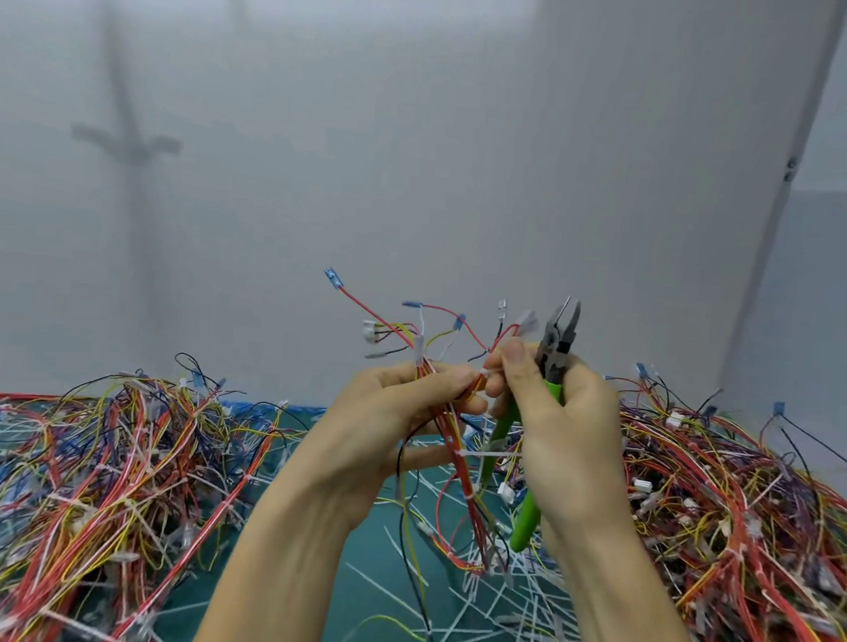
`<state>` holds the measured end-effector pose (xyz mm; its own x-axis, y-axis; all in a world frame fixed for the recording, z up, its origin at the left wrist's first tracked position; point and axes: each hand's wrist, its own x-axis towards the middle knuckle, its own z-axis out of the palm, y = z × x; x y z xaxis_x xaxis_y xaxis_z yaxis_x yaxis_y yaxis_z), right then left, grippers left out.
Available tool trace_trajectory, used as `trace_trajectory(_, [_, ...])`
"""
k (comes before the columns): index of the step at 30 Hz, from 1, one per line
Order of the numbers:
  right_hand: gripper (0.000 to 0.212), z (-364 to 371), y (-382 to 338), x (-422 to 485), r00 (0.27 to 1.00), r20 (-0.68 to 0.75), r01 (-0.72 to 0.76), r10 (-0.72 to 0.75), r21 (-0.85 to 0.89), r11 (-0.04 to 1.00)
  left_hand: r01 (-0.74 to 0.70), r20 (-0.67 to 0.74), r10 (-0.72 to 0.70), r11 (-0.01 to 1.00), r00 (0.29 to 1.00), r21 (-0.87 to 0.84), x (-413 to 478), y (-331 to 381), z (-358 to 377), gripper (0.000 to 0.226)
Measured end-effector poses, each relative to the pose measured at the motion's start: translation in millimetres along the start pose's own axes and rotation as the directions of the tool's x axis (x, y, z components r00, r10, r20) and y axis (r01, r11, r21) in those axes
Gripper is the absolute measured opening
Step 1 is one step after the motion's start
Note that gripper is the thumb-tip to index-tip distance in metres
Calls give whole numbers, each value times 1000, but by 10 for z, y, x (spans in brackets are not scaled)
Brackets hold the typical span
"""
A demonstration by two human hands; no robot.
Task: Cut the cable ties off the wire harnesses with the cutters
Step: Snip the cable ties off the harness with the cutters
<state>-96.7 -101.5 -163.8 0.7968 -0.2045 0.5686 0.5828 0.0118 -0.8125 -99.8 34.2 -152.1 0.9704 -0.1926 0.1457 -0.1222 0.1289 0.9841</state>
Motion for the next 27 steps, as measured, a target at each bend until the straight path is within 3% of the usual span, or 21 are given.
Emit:
trace_trajectory(6, [24,46,-44,-17,997,71,20,-21,12,1000,66,-20,-67,997,998,-47,30,-34,-1,49])
trace_trajectory(13, [25,51,9,-10,998,50,51,-46,-103,993,66,20,-63,978,998,-198,62,-55,-8,43])
trace_trajectory(18, [32,64,-15,-41,999,45,42,-31,-265,963,-81,-217,24,962,976,-262,86,-39,35,22])
trace_trajectory(21, [39,83,-69,-81,993,61,115,-101,-327,938,-144,-336,50,954,941,-263,92,-57,72,7])
trace_trajectory(27, [30,74,-146,-85,910,-235,332,-341,-78,940,-265,-509,120,938,853,-223,93,-33,34,4])
